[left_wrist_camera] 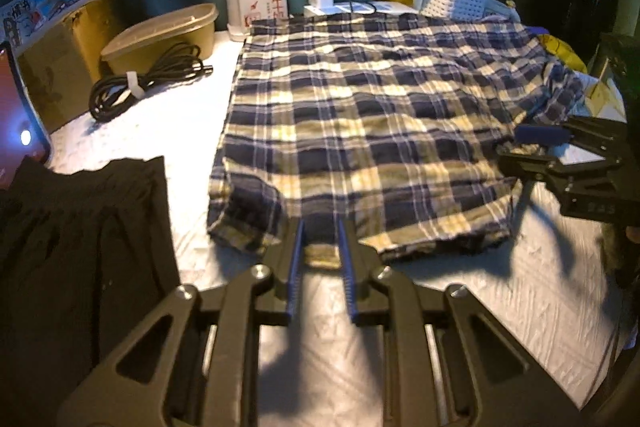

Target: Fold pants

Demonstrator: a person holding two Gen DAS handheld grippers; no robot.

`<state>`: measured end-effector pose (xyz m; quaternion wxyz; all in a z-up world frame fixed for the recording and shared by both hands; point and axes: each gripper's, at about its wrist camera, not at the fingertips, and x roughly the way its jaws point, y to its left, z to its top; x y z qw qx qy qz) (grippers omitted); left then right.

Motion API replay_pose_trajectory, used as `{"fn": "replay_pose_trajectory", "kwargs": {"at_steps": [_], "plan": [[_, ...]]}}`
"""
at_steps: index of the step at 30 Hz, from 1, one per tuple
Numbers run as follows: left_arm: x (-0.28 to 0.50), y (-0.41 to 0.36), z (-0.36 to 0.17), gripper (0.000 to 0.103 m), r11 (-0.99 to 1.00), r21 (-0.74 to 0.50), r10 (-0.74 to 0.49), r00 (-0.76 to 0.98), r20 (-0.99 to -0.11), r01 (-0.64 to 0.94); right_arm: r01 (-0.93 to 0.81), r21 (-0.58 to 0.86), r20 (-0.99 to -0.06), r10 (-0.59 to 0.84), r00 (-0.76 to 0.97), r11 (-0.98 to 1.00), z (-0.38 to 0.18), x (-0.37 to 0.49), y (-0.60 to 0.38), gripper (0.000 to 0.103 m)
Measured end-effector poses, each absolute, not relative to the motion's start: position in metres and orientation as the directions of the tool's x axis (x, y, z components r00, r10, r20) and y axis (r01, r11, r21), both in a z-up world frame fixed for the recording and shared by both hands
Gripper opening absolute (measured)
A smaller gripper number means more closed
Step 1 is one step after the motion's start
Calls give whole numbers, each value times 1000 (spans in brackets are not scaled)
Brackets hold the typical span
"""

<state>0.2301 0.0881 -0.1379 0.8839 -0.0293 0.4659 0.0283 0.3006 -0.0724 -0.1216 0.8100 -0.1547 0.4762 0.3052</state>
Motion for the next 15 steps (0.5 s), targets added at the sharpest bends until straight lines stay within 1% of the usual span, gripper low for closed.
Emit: {"fn": "replay_pose_trajectory", "kwargs": {"at_steps": [4, 7, 10, 15], "plan": [[220, 86, -126, 18, 996, -65, -15, 573, -819, -68, -597, 52, -859, 341, 382, 801, -106, 295, -108, 58], [221, 81, -109, 18, 994, -95, -38, 620, -784, -59, -522, 69, -840, 332, 429, 850, -89, 301, -140, 58], [234, 67, -99, 18, 991, -134, -83, 649, -756, -30, -419, 97, -819, 312, 482, 903, -74, 316, -175, 69], [259, 32, -103, 18, 986, -160, -153, 645, -749, 48, -252, 126, -811, 245, 531, 960, -73, 338, -226, 70]]}}
